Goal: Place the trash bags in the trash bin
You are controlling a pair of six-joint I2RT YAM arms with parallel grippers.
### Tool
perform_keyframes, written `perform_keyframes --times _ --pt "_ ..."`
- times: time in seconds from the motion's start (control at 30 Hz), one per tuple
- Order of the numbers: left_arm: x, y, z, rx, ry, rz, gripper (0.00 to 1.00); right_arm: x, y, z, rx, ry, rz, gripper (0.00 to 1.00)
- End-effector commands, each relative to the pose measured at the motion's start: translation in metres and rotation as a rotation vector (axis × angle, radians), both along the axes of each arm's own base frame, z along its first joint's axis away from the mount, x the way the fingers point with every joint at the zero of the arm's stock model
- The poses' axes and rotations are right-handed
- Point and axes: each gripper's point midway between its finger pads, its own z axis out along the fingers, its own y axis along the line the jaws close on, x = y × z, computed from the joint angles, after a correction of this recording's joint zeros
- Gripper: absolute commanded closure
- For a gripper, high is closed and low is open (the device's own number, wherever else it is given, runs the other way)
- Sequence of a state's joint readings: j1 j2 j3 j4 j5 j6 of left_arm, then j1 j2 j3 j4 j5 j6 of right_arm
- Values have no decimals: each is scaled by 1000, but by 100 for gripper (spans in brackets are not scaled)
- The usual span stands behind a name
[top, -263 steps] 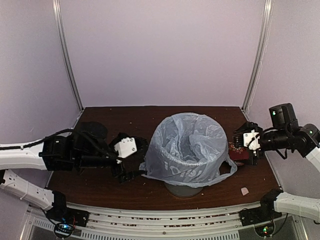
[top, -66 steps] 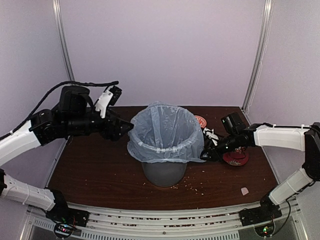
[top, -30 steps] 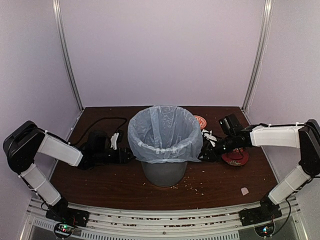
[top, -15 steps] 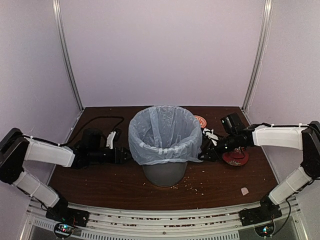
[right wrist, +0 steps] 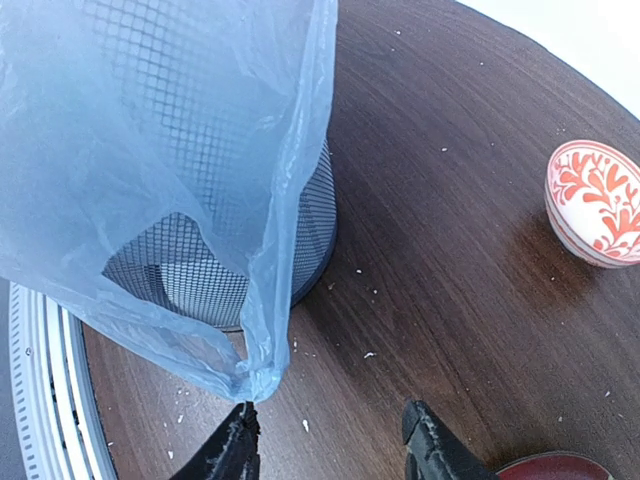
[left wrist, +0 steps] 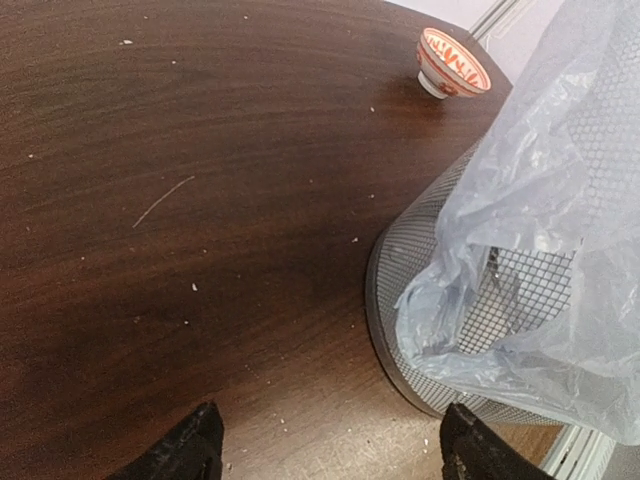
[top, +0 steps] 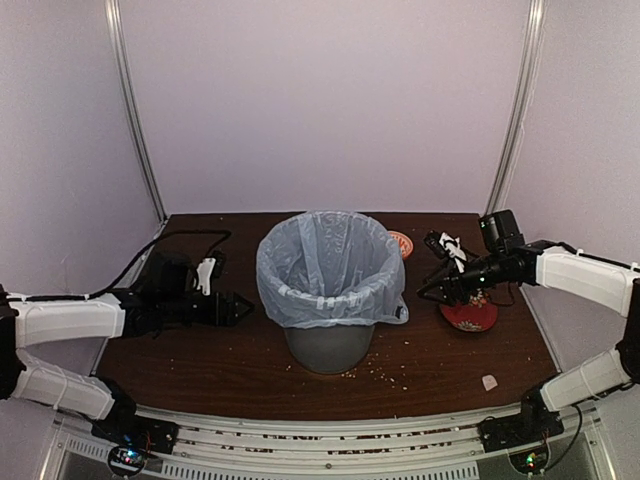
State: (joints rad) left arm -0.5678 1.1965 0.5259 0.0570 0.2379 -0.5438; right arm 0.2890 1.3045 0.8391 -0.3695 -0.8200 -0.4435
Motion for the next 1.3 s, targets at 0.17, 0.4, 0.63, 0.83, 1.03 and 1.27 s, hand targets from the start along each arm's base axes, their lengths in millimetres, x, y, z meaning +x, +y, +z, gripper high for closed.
perform_keyframes --times 0.17,0.4,0.63,0.83,1.03,1.27 --pt "29 19 36 104 -34 139 24 24 -18 2 -27 12 -130 51" --pt "71 49 111 406 -232 221 20 93 -84 81 8 -212 -533 42" --pt "105 80 191 583 -495 391 15 111 -134 174 231 -386 -823 8" --pt "92 90 226 515 -666 444 9 99 -174 193 361 -462 -1088 0" --pt "72 99 203 469 -699 431 9 88 -191 180 292 -520 -1157 0" --pt "70 103 201 485 -684 440 11 79 -190 193 301 -559 -1138 0"
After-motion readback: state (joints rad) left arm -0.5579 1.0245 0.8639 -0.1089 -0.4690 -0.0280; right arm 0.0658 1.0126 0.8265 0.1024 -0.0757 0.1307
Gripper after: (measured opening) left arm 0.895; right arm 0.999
